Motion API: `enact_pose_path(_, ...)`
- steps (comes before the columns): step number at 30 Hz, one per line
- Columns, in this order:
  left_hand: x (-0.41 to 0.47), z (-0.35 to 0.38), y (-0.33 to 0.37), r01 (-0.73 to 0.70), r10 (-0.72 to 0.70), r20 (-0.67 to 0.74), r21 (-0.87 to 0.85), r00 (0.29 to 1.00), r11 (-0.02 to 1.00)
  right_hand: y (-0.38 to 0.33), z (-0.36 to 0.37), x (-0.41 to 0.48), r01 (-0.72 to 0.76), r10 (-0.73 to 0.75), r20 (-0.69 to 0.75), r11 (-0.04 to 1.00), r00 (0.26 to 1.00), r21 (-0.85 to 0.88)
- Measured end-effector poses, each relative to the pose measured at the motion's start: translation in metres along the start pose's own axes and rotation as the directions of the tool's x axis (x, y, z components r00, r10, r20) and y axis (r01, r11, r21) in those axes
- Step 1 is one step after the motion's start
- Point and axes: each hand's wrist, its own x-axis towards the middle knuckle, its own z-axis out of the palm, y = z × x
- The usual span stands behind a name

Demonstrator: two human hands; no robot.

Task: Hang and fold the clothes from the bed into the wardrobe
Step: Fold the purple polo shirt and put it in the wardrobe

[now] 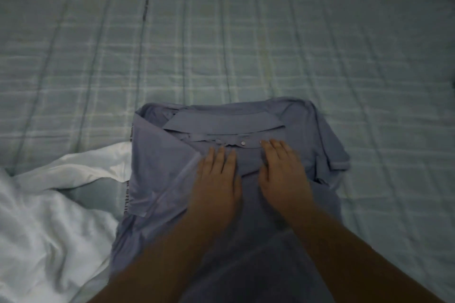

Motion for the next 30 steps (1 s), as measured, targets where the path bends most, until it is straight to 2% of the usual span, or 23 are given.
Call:
enact_pose_path(3, 0.023, 0.023, 0.043, -0.127, 0.127, -0.024, 0.033, 0.992, 0.991, 0.055, -0.010, -0.003, -0.086, 0.092, -0.087, 0.994, 0.992, 0.072)
enact_pose_path(7, 0.059, 0.058, 0.107, -0.225, 0.225, -0.044, 0.006, 0.973, 0.974, 0.125, -0.022, -0.004, -0.168, 0.180, -0.088, 0.978, 0.980, 0.126)
enact_pose_path(10, 0.070, 0.081, 0.151, -0.193, 0.196, 0.010, -0.139, 0.981, 0.971, 0.173, -0.022, -0.003, -0.185, 0.190, -0.028, 0.975, 0.981, 0.123)
enact_pose_path(12, 0.073, 0.093, 0.174, -0.125, 0.150, 0.137, -0.174, 0.979, 0.977, 0.200, -0.018, -0.002, -0.184, 0.185, 0.002, 0.976, 0.983, 0.113)
enact_pose_path(14, 0.075, 0.103, 0.189, -0.058, 0.098, 0.257, -0.159, 0.961, 0.986, 0.218, -0.012, 0.002, -0.148, 0.154, -0.043, 0.981, 0.987, 0.125)
enact_pose_path(16, 0.075, 0.110, 0.199, -0.037, 0.081, 0.304, -0.148, 0.949, 0.988, 0.227, -0.011, 0.007, -0.135, 0.158, -0.101, 0.970, 0.982, 0.202)
enact_pose_path(18, 0.075, 0.118, 0.208, -0.093, 0.114, 0.275, -0.088, 0.955, 0.992, 0.233, -0.017, 0.015, -0.216, 0.270, -0.117, 0.913, 0.956, 0.346)
enact_pose_path(21, 0.080, 0.126, 0.221, -0.091, 0.081, 0.255, 0.025, 0.963, 0.996, 0.254, -0.028, 0.032, -0.400, 0.496, -0.050, 0.751, 0.867, 0.526)
enact_pose_path(23, 0.090, 0.129, 0.232, -0.105, 0.093, 0.209, 0.050, 0.974, 0.993, 0.270, -0.037, 0.047, -0.439, 0.548, -0.027, 0.698, 0.836, 0.565)
enact_pose_path(26, 0.103, 0.134, 0.248, -0.160, 0.161, 0.182, -0.023, 0.970, 0.987, 0.288, -0.042, 0.066, -0.470, 0.536, 0.025, 0.716, 0.844, 0.517)
enact_pose_path(30, 0.105, 0.138, 0.261, -0.123, 0.143, 0.219, -0.104, 0.965, 0.987, 0.299, -0.040, 0.080, -0.510, 0.512, 0.144, 0.705, 0.847, 0.493)
